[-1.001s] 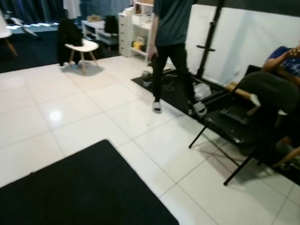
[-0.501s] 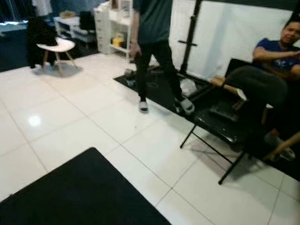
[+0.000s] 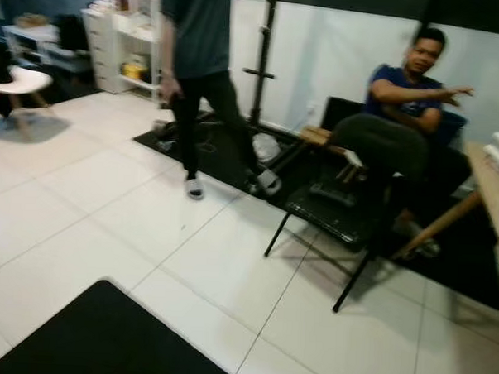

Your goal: Restocking fridge

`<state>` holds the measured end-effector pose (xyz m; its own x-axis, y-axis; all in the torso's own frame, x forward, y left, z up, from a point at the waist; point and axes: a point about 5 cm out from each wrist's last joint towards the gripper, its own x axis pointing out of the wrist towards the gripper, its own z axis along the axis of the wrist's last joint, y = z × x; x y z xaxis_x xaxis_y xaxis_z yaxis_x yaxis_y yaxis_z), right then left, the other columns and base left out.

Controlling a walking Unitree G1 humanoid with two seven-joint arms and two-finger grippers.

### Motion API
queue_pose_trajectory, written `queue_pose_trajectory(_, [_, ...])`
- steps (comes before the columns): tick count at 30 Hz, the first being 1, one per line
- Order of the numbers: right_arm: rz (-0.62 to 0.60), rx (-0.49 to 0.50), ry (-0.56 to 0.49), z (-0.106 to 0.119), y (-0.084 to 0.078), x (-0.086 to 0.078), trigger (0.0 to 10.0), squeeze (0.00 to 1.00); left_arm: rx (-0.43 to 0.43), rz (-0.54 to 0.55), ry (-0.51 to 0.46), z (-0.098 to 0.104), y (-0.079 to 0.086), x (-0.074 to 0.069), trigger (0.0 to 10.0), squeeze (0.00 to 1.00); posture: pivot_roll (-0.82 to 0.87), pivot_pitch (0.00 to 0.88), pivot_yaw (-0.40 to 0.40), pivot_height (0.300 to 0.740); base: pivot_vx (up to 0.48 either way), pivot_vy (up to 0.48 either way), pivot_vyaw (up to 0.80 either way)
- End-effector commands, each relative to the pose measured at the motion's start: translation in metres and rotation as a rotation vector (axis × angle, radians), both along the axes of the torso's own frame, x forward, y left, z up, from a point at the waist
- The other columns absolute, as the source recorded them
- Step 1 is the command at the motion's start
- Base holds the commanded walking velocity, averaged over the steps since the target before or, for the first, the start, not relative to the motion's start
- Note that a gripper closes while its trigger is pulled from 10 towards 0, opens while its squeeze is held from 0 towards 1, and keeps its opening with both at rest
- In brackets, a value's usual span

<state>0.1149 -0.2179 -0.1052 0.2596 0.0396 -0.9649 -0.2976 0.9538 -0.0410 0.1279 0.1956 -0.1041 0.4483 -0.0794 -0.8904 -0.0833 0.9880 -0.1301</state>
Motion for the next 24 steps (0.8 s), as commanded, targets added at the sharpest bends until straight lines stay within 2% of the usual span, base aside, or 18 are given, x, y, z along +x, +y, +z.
queue_pose_trajectory(1, [0.005, -0.006, -0.013, 0.0015, -0.0015, 0.0041, 10.0, 0.0, 0.002, -0.004, 0.02, -0.0018, -0.0008, -0.0047, 10.0, 0.0, -0.09, 0.0, 0.023, 0.74, 0.345, 0.0, -0.77])
queue_pose_trajectory(24, [0.005, -0.014, -0.011, 0.0016, -0.002, 0.0045, 10.0, 0.0, 0.0, -0.001, 0.018, -0.0016, -0.0008, -0.0042, 10.0, 0.0, -0.1, 0.0, 0.027, 0.74, 0.345, 0.0, -0.76])
